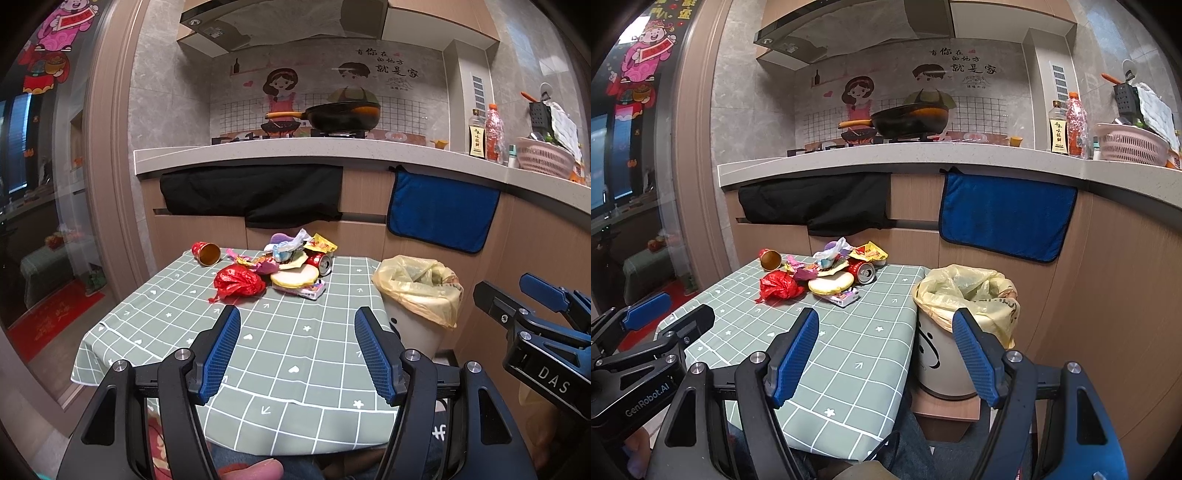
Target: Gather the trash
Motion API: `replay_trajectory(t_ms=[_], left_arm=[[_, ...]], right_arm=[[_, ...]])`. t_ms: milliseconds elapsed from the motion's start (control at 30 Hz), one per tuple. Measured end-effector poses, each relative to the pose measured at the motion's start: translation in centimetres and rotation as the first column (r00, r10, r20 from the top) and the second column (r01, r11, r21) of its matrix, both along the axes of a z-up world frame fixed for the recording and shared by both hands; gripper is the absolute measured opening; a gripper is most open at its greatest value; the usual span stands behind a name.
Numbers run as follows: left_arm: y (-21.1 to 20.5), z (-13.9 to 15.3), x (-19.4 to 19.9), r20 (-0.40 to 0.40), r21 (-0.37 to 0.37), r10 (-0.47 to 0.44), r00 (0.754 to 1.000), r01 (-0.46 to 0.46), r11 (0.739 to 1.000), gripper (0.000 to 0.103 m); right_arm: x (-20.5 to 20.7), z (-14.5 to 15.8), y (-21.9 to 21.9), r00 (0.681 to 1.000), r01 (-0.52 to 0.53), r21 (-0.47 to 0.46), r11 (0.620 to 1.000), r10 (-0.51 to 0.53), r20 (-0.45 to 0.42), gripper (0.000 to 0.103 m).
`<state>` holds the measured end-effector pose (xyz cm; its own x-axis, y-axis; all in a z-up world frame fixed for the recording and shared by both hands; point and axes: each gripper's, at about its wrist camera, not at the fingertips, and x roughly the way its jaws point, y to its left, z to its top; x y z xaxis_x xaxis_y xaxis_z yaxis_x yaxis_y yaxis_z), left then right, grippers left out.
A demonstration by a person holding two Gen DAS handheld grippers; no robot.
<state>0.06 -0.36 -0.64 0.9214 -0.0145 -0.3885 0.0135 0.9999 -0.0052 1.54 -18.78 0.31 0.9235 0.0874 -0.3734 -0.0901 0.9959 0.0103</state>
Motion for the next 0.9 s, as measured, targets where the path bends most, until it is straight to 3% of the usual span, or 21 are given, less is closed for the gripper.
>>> replay_trajectory(t_ms=[900], left_arm=[[0.1,-0.01,0.03,0.001,-0.002,0.001,1.0,-0.001,1.0,0.065]], right_arm=[[-0.05,-0.2,0.02,1.0,-0.003,0.008,1.0,0.003,-0.004,0.073]])
